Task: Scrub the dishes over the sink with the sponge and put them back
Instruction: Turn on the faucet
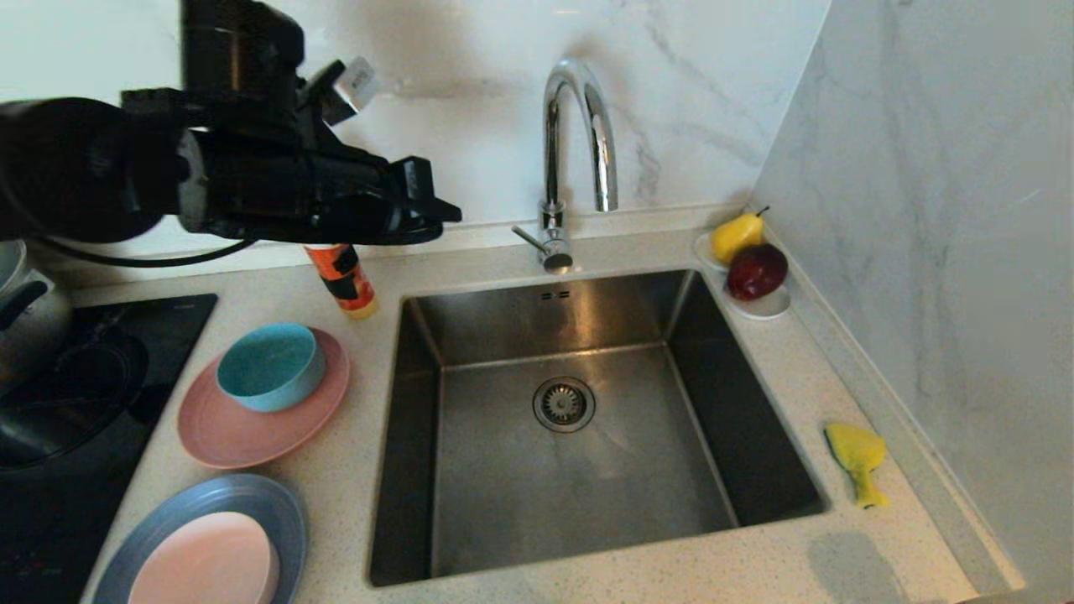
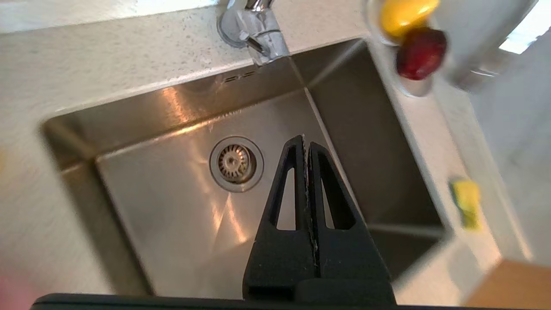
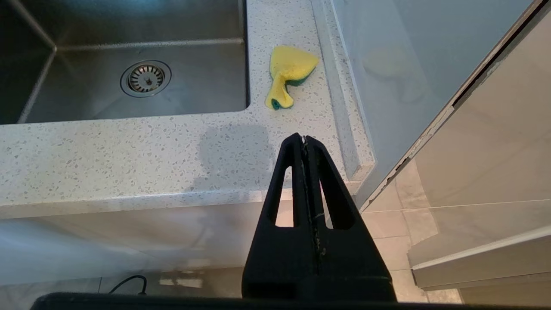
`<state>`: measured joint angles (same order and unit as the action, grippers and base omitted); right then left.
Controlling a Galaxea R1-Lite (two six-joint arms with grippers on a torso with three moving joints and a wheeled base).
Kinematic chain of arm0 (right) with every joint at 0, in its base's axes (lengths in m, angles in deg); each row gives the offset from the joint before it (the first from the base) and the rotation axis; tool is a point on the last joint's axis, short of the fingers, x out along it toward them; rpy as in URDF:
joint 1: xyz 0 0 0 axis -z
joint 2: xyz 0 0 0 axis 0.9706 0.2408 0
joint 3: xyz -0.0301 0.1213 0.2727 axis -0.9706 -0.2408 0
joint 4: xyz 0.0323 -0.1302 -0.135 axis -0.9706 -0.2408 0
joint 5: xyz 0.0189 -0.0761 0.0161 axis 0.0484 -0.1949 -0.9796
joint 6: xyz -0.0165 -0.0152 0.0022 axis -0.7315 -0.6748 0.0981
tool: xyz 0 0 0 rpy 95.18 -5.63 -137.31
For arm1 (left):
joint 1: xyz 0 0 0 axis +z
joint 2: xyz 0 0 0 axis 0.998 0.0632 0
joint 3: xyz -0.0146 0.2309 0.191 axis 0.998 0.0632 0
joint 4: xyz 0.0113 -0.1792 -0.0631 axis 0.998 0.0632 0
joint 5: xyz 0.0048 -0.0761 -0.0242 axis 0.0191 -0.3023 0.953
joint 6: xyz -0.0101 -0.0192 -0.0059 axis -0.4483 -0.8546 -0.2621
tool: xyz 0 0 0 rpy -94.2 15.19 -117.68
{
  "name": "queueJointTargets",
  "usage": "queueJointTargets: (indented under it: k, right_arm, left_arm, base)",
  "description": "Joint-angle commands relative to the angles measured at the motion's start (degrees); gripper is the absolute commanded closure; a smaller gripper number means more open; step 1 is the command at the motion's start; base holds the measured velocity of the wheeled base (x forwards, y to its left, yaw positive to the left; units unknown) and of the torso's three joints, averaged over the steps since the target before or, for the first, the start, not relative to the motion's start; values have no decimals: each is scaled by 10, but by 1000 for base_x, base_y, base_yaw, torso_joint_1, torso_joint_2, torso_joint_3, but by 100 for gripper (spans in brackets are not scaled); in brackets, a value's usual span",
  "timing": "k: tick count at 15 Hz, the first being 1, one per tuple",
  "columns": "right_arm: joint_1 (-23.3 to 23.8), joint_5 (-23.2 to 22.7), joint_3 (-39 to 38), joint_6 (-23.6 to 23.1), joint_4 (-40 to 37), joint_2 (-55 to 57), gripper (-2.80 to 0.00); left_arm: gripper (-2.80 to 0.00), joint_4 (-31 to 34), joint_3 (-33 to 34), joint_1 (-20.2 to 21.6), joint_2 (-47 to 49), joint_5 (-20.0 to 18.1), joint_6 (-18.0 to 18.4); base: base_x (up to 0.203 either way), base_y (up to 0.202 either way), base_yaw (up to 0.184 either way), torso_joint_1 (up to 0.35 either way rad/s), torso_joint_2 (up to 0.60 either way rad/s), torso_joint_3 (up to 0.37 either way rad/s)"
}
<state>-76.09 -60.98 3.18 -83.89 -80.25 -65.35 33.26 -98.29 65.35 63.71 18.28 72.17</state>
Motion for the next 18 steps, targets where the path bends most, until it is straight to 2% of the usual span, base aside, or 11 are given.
queueJointTargets:
  k: [1, 3, 6, 9, 13, 18]
  right_arm:
    - [0, 0, 0, 0, 0, -1, 0]
    - [0, 0, 0, 0, 0, -1, 0]
    - [0, 0, 0, 0, 0, -1, 0]
    - [0, 0, 0, 0, 0, -1, 0]
    - [-1, 0, 0, 0, 0, 0, 0]
    - [0, 0, 0, 0, 0, -1, 0]
  left_arm:
    - [0, -24, -26, -4, 82, 0, -2]
    - [0, -41, -51, -5, 113, 1, -3]
    - [0, -59, -101, -5, 157, 19, -34]
    - [0, -68, -145, -5, 191, 27, -39]
    - [0, -131, -147, -5, 217, 29, -40]
    - [0, -154, -148, -4, 238, 32, -39]
  base:
    - [0, 0, 0, 0, 0, 0]
    - [0, 0, 0, 0, 0, 0]
    - [0, 0, 0, 0, 0, 0]
    - [0, 0, 0, 0, 0, 0]
    - [0, 0, 0, 0, 0, 0]
    - [0, 0, 0, 0, 0, 0]
